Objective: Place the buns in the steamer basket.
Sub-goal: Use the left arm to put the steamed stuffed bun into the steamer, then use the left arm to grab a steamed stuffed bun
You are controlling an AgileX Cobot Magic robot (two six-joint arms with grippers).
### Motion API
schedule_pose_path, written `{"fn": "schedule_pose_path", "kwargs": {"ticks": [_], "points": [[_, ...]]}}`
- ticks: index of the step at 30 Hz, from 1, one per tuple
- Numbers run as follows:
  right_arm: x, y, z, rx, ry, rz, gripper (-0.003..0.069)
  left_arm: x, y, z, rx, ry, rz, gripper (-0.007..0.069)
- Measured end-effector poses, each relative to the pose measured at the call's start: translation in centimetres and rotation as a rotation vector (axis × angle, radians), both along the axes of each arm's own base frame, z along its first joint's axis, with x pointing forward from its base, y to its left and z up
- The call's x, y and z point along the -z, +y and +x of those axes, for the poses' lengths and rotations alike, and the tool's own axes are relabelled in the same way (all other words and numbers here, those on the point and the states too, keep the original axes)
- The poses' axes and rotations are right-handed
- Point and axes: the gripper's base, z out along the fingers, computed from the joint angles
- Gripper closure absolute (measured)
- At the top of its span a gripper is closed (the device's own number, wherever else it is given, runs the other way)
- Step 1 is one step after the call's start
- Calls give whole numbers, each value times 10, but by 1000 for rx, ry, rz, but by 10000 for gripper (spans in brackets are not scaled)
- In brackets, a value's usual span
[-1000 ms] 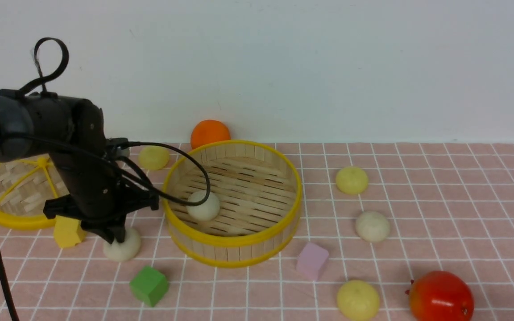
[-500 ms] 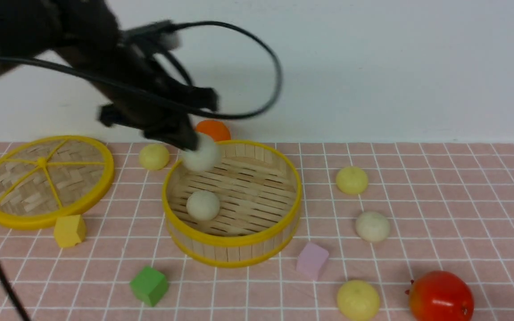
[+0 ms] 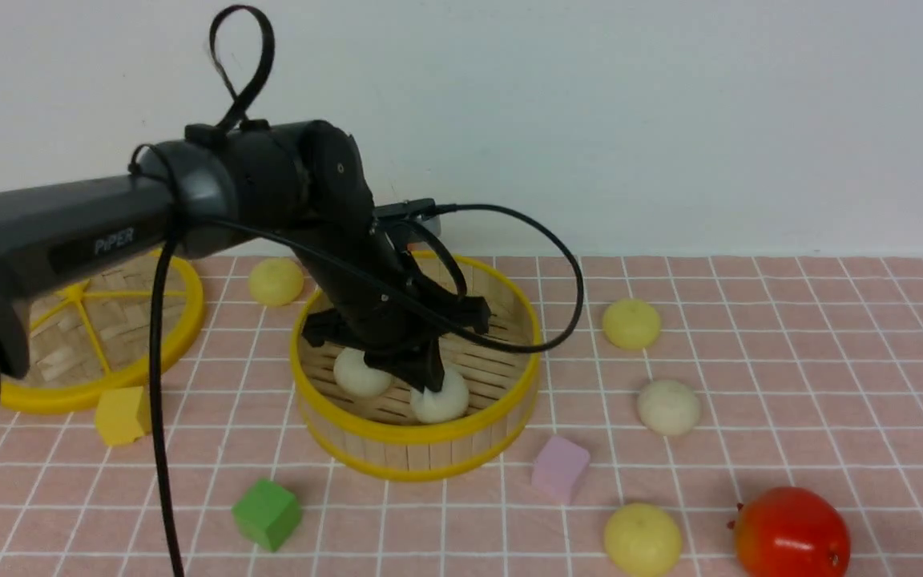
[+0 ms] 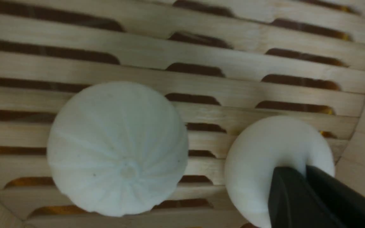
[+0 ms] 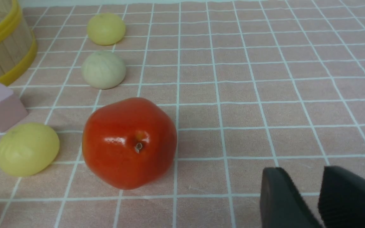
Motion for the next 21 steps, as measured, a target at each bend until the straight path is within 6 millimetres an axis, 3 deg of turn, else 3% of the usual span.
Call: {"fn": "schedule_pose_path", "kwargs": {"ticks": [6,10,14,16,21], "points": [[0,0,0,0,0,0,419,-14,1,2,31,-6,27,349],[0,0,0,0,0,0,419,-44,7,10,64,-81,128,225],[0,0,0,0,0,0,419,-77,25,25,-37,-199,185,202],[0,0,0,0,0,0,419,-99,55,41,-152,-280,175,221],[0,0,0,0,0,0,419,-100,109,65,-286,-354,173,297]]}}
